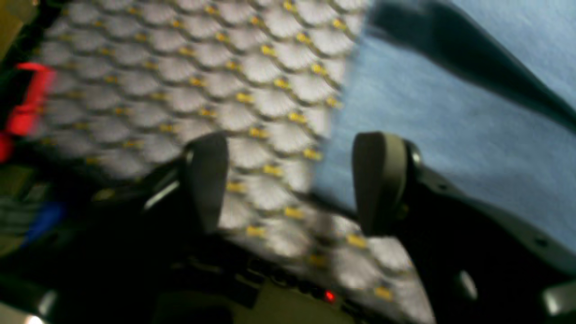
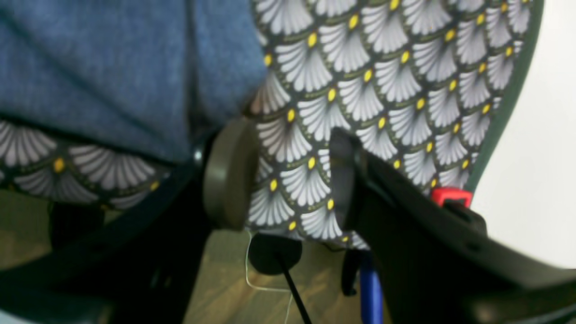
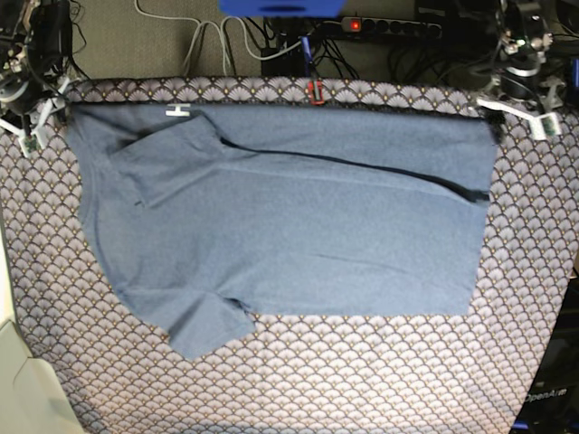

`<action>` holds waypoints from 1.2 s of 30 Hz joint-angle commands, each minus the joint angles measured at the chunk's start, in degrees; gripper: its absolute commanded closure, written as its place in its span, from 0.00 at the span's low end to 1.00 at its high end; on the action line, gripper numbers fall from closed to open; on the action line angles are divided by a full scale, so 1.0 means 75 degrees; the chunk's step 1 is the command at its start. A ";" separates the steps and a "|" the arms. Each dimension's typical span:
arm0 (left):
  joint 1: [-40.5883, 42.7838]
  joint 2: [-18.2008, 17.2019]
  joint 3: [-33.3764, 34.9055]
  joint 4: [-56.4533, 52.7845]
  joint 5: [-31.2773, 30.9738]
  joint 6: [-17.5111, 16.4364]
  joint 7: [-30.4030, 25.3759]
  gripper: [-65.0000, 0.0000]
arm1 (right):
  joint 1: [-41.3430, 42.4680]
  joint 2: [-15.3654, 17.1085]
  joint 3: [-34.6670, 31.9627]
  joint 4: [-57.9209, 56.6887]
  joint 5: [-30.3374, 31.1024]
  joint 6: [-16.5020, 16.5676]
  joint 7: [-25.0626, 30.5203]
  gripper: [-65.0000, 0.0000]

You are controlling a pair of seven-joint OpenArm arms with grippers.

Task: Fold the T-shirt properly
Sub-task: 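Release the shirt and move both grippers toward the hem corners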

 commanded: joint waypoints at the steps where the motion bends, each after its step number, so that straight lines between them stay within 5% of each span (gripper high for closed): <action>1: 0.0013 -0.0104 -0.0122 0.0139 -0.0006 0.0027 -0.0161 0.34 | 0.0060 0.0157 0.0080 0.0117 0.0052 -0.0033 0.0089 0.54; 27: -0.1370 -0.0116 -0.0228 0.0139 0.0030 0.0039 -0.0161 0.34 | 0.1478 0.0438 -0.0026 -0.0001 0.0052 -0.0033 0.0042 0.54; 36: -0.3632 -0.0162 0.0276 -0.0518 0.0053 0.0063 0.0250 0.34 | 0.3963 0.0790 -0.1995 -0.1794 0.0040 -0.0033 0.0030 0.54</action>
